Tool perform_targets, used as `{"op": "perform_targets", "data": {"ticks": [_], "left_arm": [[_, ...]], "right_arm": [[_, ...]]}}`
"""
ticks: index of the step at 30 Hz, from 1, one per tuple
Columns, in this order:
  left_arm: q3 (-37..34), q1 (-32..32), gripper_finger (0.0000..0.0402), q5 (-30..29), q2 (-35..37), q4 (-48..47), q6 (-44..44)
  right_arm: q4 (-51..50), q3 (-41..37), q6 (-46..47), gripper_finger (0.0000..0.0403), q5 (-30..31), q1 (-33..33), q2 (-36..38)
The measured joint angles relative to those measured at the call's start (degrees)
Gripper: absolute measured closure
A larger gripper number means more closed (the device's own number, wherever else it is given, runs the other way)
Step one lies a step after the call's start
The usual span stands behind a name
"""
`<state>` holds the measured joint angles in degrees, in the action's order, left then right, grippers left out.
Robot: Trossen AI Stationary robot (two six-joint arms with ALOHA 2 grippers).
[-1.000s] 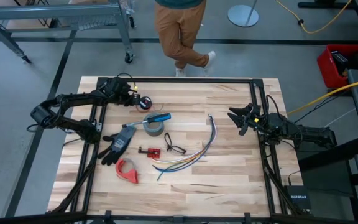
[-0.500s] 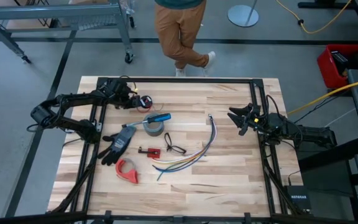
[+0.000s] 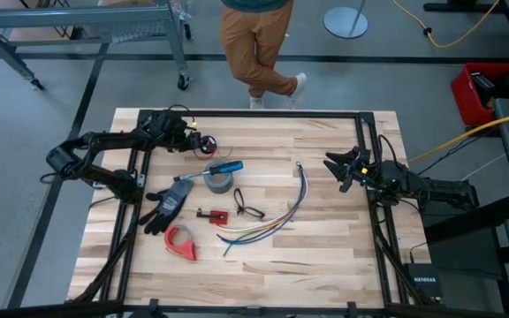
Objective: Coil cords
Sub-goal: Uncoil the red wire from the spool
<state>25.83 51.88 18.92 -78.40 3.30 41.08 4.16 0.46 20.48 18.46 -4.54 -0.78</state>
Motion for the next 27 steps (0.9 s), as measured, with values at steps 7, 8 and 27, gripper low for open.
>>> {"op": "perform_targets", "data": {"ticks": [7, 8, 27], "left_arm": [[-0.01, 0.02, 0.0243, 0.6, -5.03, 5.88, 1.27], [-0.01, 0.02, 0.0243, 0.77, -5.39, 6.86, 1.1], [0.05, -0.17, 0.0393, 2.43, -8.72, 18.65, -1.2]], "right_arm": [[-0.02, -0.01, -0.01, 0.0214, -0.02, 0.0, 0.0], [0.0, -0.01, -0.01, 0.0214, 0.0, 0.0, 0.0], [-0.02, 0.0, -1.45, 0.0214, 0.04, 0.0, -0.01]]}}
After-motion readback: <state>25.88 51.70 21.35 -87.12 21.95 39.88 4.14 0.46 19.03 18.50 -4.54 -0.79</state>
